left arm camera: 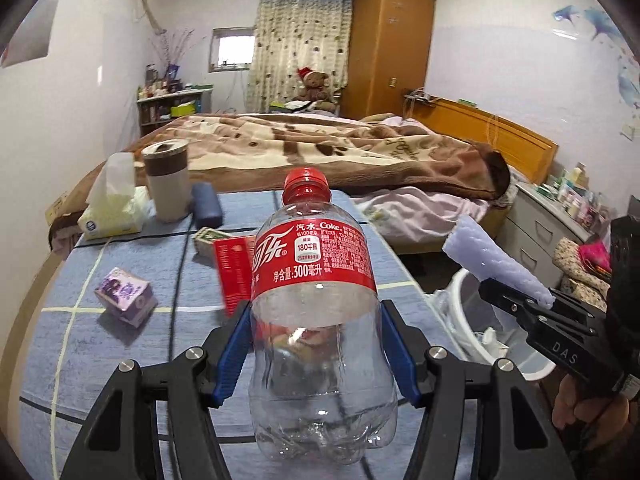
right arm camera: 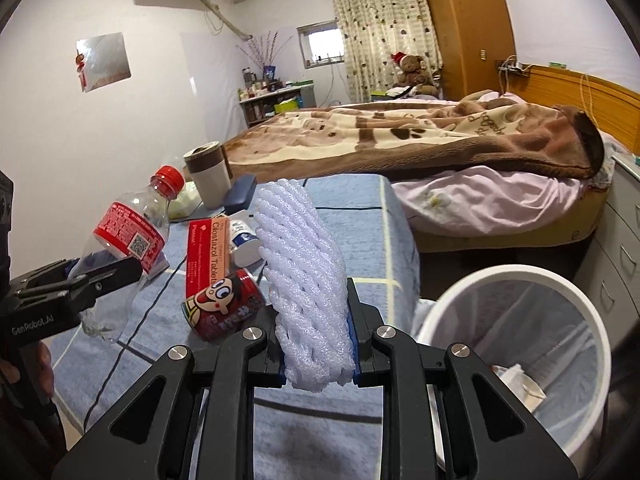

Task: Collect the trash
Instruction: 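Carry the bottle and foam net over the wastebasket and open both grippers, then move both open grippers back toward the table, then grasp the purple juice carton with the left gripper while the right grasps the red drink can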

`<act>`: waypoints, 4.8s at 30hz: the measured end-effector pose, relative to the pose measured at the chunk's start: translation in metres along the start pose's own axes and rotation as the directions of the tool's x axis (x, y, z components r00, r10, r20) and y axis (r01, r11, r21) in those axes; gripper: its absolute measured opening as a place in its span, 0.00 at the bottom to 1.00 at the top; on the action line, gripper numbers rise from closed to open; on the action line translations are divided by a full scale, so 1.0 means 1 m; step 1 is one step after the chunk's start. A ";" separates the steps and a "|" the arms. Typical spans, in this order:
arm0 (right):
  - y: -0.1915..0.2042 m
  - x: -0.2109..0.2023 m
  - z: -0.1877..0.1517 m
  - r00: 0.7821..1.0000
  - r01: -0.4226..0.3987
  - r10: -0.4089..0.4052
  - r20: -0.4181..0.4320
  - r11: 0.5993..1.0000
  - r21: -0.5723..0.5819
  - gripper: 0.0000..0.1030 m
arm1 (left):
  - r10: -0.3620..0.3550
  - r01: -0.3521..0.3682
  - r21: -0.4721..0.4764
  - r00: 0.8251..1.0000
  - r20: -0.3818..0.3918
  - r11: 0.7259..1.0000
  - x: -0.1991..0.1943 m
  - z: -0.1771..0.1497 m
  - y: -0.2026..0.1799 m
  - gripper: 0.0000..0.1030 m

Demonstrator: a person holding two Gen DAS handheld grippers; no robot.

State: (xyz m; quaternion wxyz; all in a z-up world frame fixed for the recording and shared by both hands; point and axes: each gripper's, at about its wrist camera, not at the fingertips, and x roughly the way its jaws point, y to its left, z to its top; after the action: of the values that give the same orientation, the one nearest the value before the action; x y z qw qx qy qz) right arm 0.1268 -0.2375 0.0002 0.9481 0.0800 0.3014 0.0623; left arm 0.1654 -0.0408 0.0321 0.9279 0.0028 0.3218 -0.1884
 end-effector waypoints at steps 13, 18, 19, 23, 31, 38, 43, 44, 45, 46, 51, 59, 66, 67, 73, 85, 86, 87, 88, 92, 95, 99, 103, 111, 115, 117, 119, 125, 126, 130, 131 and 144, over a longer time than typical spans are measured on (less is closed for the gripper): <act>-0.039 -0.041 -0.010 0.993 0.099 -0.103 0.056 0.993 0.059 0.21 | -0.125 0.124 0.095 0.992 0.004 0.988 -0.001 -0.004 -0.080 0.61; -0.053 -0.053 -0.016 0.988 0.136 -0.142 0.065 0.987 0.086 0.21 | -0.158 0.157 0.129 0.987 -0.007 0.979 0.003 -0.005 -0.104 0.61; -0.057 -0.055 -0.017 0.986 0.149 -0.155 0.066 0.985 0.092 0.21 | -0.164 0.164 0.133 0.986 -0.010 0.977 0.004 -0.005 -0.110 0.61; -0.072 -0.061 -0.022 0.979 0.186 -0.194 0.057 0.975 0.119 0.22 | -0.200 0.202 0.156 0.979 -0.027 0.967 0.012 -0.007 -0.131 0.61; -0.103 -0.060 -0.032 0.966 0.254 -0.258 -0.001 0.952 0.171 0.22 | -0.261 0.270 0.202 0.963 -0.071 0.941 0.031 -0.012 -0.176 0.61; -0.118 -0.058 -0.040 0.961 0.276 -0.274 -0.038 0.942 0.190 0.22 | -0.270 0.290 0.237 0.956 -0.116 0.927 0.050 -0.021 -0.207 0.61; -0.126 -0.053 -0.043 0.958 0.285 -0.277 -0.070 0.939 0.194 0.22 | -0.283 0.308 0.235 0.950 -0.135 0.922 0.062 -0.024 -0.218 0.61; -0.126 -0.053 -0.043 0.958 0.286 -0.277 -0.072 0.938 0.193 0.22 | -0.285 0.311 0.233 0.948 -0.140 0.921 0.064 -0.024 -0.219 0.61; -0.127 -0.052 -0.043 0.957 0.288 -0.279 -0.076 0.938 0.194 0.22 | -0.289 0.316 0.233 0.947 -0.141 0.920 0.066 -0.024 -0.221 0.61; -0.129 -0.051 -0.043 0.957 0.290 -0.278 -0.084 0.937 0.196 0.22 | -0.293 0.319 0.234 0.946 -0.142 0.918 0.067 -0.025 -0.223 0.61; -0.136 -0.046 -0.044 0.950 0.309 -0.293 -0.110 0.932 0.190 0.24 | -0.302 0.333 0.227 0.940 -0.162 0.915 0.081 -0.026 -0.228 0.61; -0.139 -0.041 -0.045 0.935 0.347 -0.326 -0.138 0.921 0.175 0.26 | -0.319 0.354 0.237 0.932 -0.172 0.905 0.093 -0.024 -0.234 0.61; -0.138 -0.042 -0.043 0.936 0.345 -0.327 -0.129 0.922 0.173 0.38 | -0.308 0.340 0.216 0.937 -0.166 0.915 0.094 -0.022 -0.228 0.63; -0.137 -0.043 -0.042 0.937 0.344 -0.326 -0.124 0.923 0.172 0.42 | -0.311 0.341 0.214 0.936 -0.163 0.915 0.093 -0.022 -0.226 0.63; -0.131 -0.046 -0.038 0.942 0.335 -0.322 -0.100 0.927 0.170 0.49 | -0.295 0.320 0.198 0.944 -0.147 0.926 0.088 -0.019 -0.214 0.63; -0.110 -0.050 -0.029 0.950 0.312 -0.307 -0.057 0.939 0.143 0.49 | -0.266 0.280 0.159 0.958 -0.102 0.947 0.070 -0.012 -0.180 0.63; -0.108 -0.050 -0.028 0.951 0.309 -0.305 -0.053 0.941 0.141 0.49 | -0.263 0.276 0.156 0.960 -0.099 0.948 0.068 -0.011 -0.176 0.63; -0.105 -0.049 -0.028 0.952 0.306 -0.302 -0.050 0.942 0.139 0.49 | -0.258 0.270 0.151 0.962 -0.094 0.951 0.067 -0.011 -0.172 0.63; -0.104 -0.048 -0.027 0.953 0.302 -0.299 -0.048 0.943 0.137 0.49 | -0.254 0.265 0.147 0.963 -0.089 0.953 0.065 -0.010 -0.167 0.63; -0.091 -0.044 -0.026 0.962 0.274 -0.271 -0.040 0.954 0.119 0.53 | -0.217 0.224 0.130 0.974 -0.062 0.966 0.057 -0.009 -0.146 0.63; -0.085 -0.039 -0.026 0.968 0.249 -0.246 -0.039 0.961 0.121 0.57 | -0.192 0.197 0.115 0.980 -0.052 0.974 0.052 -0.008 -0.128 0.63; -0.073 -0.027 -0.026 0.977 0.211 -0.207 -0.047 0.971 0.116 0.57 | -0.135 0.137 0.079 0.990 -0.030 0.987 0.046 -0.008 -0.098 0.63; -0.058 -0.017 -0.024 0.983 0.181 -0.177 -0.051 0.979 0.098 0.57 | -0.093 0.094 0.047 0.995 -0.022 0.994 0.041 -0.010 -0.069 0.63; -0.024 0.002 -0.019 0.994 0.099 -0.095 -0.059 0.993 0.070 0.57 | 0.010 -0.010 -0.026 1.000 0.004 1.000 0.028 -0.012 -0.009 0.64; -0.005 0.013 -0.017 0.996 0.039 -0.034 -0.077 0.997 0.060 0.57 | 0.055 -0.054 -0.062 0.998 0.008 0.997 0.023 -0.013 0.022 0.67; 0.007 0.020 -0.017 0.996 0.022 -0.018 -0.090 0.999 0.038 0.57 | 0.081 -0.080 -0.084 0.997 0.005 0.993 0.022 -0.014 0.039 0.67; 0.017 0.026 -0.017 0.995 0.004 -0.001 -0.102 1.000 0.027 0.57 | 0.098 -0.097 -0.112 0.995 0.003 0.989 0.020 -0.016 0.056 0.67; 0.034 0.041 -0.016 0.989 -0.052 0.056 -0.139 0.998 0.037 0.57 | 0.150 -0.151 -0.146 0.989 -0.015 0.978 0.020 -0.021 0.094 0.67; 0.037 0.045 -0.016 0.986 -0.065 0.070 -0.148 0.997 0.043 0.57 | 0.154 -0.155 -0.152 0.988 -0.019 0.976 0.020 -0.021 0.100 0.68; 0.050 0.059 -0.017 0.978 -0.097 0.107 -0.178 0.993 0.065 0.57 | 0.175 -0.178 -0.181 0.984 -0.031 0.967 0.021 -0.024 0.123 0.68; 0.054 0.063 -0.017 0.975 -0.101 0.113 -0.189 0.992 0.071 0.57 | 0.180 -0.183 -0.183 0.983 -0.033 0.966 0.021 -0.025 0.129 0.68; 0.082 0.104 -0.012 0.957 -0.109 0.139 -0.253 0.985 0.131 0.67 | 0.196 -0.214 -0.259 0.976 -0.093 0.942 0.050 -0.020 0.184 0.70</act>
State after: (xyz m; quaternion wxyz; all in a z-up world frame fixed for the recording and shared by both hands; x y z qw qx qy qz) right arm 0.1989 -0.1389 -0.0522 0.8880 0.1447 0.4213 0.1141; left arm 0.2539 0.1155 -0.0350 0.9233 -0.0827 0.3724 -0.0454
